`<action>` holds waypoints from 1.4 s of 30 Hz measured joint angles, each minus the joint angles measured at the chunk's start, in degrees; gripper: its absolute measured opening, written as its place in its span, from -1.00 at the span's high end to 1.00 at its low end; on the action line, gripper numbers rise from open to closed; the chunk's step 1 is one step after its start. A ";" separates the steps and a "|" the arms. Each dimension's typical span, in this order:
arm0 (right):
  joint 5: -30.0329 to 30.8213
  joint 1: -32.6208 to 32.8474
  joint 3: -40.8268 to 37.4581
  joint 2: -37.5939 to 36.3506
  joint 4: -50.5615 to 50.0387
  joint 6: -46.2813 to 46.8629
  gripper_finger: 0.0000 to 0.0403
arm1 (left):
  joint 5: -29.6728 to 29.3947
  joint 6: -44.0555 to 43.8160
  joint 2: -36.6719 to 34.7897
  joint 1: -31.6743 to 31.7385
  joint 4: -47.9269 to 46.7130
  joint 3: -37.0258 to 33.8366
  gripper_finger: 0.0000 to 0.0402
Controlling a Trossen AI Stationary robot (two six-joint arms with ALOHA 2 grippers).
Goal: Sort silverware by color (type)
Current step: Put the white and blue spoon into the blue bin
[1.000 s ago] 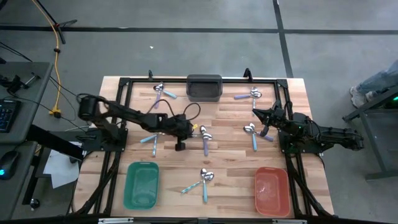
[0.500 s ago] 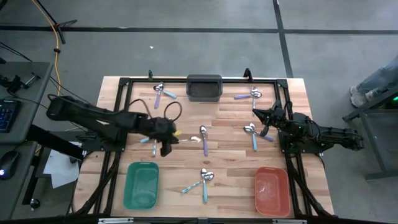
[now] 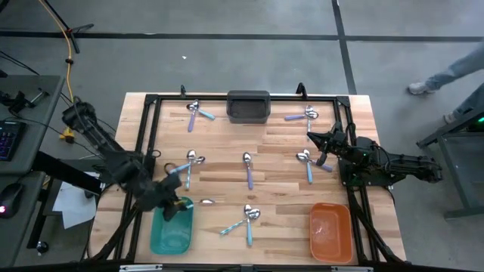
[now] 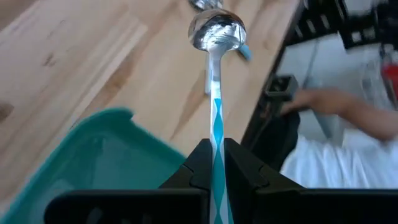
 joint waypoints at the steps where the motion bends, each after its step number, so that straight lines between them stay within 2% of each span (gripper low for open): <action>1: 0.00 -0.01 -0.02 0.00 0.02 0.00 1.00 | -3.82 -3.00 0.38 -2.34 0.04 0.00 0.94; 5: 0.00 0.00 -0.01 0.00 0.01 0.00 1.00 | -15.16 -12.92 2.78 -10.11 0.11 0.08 0.94; 8: 0.00 0.01 -0.02 0.00 0.00 0.00 1.00 | -17.50 -18.20 6.47 -13.53 -0.24 0.27 0.94; 15: -0.01 0.00 -0.01 0.00 0.00 0.00 1.00 | -13.19 -24.46 16.85 -16.81 -10.30 8.44 0.94; 23: 0.00 0.00 -0.01 0.00 0.00 0.00 1.00 | -15.00 -36.06 25.78 -20.37 -25.69 19.87 0.94; 28: 0.00 0.01 0.00 0.00 0.00 0.00 1.00 | -13.58 -41.55 31.10 -20.90 -30.24 24.25 0.94; 36: 0.00 0.01 0.00 0.01 -0.02 0.00 1.00 | -8.31 -43.20 34.36 -20.90 -33.61 26.01 0.94; 42: 0.00 0.01 0.00 0.02 -0.02 0.00 1.00 | -8.16 -43.98 34.32 -20.91 -37.31 26.03 0.94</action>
